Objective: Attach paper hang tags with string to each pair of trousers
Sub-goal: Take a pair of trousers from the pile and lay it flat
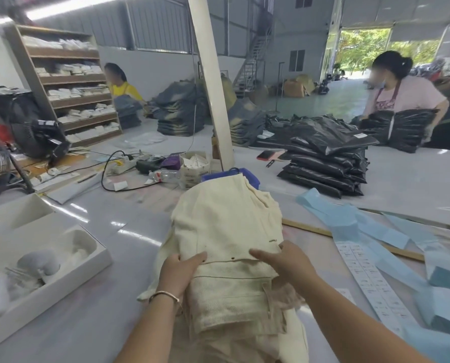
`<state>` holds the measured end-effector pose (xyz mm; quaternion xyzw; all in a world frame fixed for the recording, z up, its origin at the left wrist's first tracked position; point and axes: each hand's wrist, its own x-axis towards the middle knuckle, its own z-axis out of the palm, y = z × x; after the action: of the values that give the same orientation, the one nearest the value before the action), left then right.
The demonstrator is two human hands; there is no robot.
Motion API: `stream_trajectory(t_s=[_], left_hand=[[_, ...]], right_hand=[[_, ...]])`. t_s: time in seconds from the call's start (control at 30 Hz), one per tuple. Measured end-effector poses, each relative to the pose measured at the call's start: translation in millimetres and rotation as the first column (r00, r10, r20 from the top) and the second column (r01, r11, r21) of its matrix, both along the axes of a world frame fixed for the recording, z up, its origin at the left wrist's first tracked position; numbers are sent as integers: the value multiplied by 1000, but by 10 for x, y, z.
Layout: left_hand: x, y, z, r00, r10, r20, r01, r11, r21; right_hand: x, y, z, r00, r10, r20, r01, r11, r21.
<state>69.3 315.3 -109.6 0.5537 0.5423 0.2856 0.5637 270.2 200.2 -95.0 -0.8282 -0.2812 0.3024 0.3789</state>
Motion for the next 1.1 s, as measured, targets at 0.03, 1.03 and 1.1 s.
stream_trajectory(t_s=[0.03, 1.03, 1.1], left_hand=[[73, 4, 67, 1000, 20, 4, -21, 999, 44], [-305, -585, 407, 740, 4, 672, 193, 957, -218], [-336, -719, 506, 723, -80, 687, 287, 939, -192]], right_hand=[[-21, 20, 13, 999, 30, 25, -29, 999, -33], [-4, -964, -46, 556, 416, -720, -85, 889, 449], [70, -1129, 12, 559, 464, -687, -50, 846, 531]])
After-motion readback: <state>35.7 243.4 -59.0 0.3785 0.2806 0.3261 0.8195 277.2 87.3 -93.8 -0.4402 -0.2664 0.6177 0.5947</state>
